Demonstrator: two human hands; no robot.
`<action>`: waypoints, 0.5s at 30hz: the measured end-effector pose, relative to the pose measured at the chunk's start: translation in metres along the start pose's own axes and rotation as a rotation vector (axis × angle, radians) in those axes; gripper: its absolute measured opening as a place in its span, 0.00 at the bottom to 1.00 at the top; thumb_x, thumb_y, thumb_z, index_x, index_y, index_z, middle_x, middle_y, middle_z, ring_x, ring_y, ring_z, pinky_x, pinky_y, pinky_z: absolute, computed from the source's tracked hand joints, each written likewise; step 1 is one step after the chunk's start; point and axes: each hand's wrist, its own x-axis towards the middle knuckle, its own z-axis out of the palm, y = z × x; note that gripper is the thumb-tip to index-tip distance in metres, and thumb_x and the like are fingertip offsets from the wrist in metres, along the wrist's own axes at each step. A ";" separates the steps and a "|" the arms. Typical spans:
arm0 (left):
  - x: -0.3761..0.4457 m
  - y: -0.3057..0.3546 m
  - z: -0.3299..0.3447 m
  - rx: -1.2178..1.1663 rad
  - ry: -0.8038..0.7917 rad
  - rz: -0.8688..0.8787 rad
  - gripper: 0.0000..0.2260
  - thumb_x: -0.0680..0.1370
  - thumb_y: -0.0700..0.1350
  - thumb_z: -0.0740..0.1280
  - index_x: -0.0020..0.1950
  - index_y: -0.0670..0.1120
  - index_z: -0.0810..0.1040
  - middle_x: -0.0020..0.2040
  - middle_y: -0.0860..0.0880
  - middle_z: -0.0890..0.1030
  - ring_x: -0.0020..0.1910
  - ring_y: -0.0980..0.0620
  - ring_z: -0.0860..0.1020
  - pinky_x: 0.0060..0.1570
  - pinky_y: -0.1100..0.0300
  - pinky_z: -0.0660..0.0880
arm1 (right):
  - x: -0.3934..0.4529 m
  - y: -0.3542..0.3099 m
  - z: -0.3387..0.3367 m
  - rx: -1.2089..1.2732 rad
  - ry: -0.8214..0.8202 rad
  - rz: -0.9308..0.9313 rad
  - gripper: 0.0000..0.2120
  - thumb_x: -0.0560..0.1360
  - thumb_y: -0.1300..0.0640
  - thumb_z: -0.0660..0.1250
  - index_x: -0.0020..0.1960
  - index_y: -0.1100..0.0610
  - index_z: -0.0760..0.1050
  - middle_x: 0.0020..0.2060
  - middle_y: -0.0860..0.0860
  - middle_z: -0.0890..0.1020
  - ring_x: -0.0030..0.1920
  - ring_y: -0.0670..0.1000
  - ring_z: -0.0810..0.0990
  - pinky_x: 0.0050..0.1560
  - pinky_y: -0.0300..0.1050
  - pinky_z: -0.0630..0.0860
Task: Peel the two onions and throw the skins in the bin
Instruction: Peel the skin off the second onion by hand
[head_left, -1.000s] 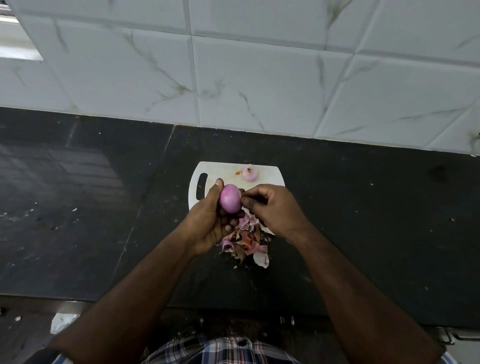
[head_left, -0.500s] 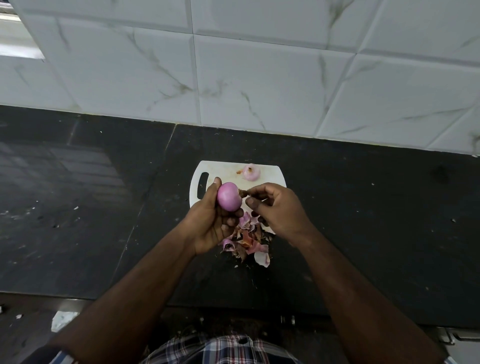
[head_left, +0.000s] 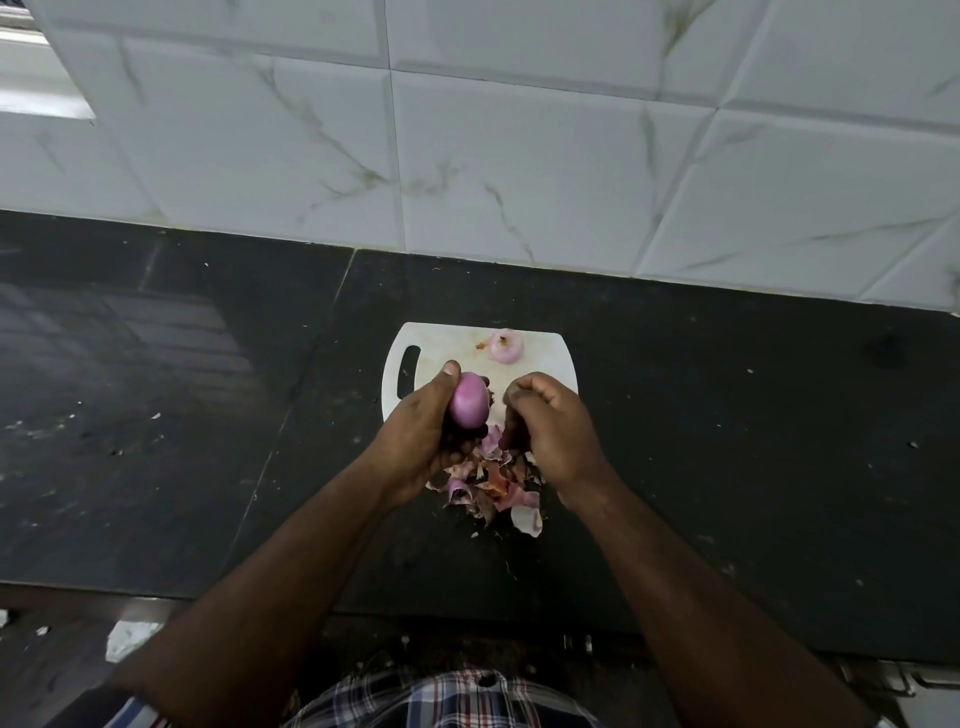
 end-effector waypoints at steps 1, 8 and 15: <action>0.000 0.000 -0.002 0.002 -0.008 -0.001 0.25 0.81 0.63 0.58 0.59 0.43 0.80 0.40 0.42 0.80 0.30 0.51 0.75 0.28 0.62 0.74 | 0.001 -0.001 -0.002 0.081 0.017 0.019 0.12 0.79 0.58 0.62 0.38 0.57 0.75 0.30 0.53 0.77 0.32 0.53 0.76 0.34 0.46 0.71; -0.001 -0.004 0.003 0.016 -0.046 -0.020 0.27 0.82 0.63 0.56 0.59 0.41 0.79 0.38 0.41 0.80 0.29 0.50 0.74 0.27 0.61 0.73 | 0.004 0.008 -0.001 0.024 -0.013 0.037 0.05 0.76 0.63 0.70 0.50 0.57 0.84 0.44 0.51 0.87 0.47 0.51 0.85 0.51 0.49 0.83; 0.003 -0.009 0.009 0.094 -0.040 0.110 0.26 0.82 0.63 0.55 0.61 0.43 0.80 0.45 0.39 0.80 0.37 0.45 0.76 0.37 0.55 0.73 | 0.005 0.014 0.015 -0.005 0.157 0.172 0.11 0.79 0.60 0.62 0.39 0.53 0.76 0.36 0.49 0.80 0.38 0.50 0.77 0.40 0.50 0.76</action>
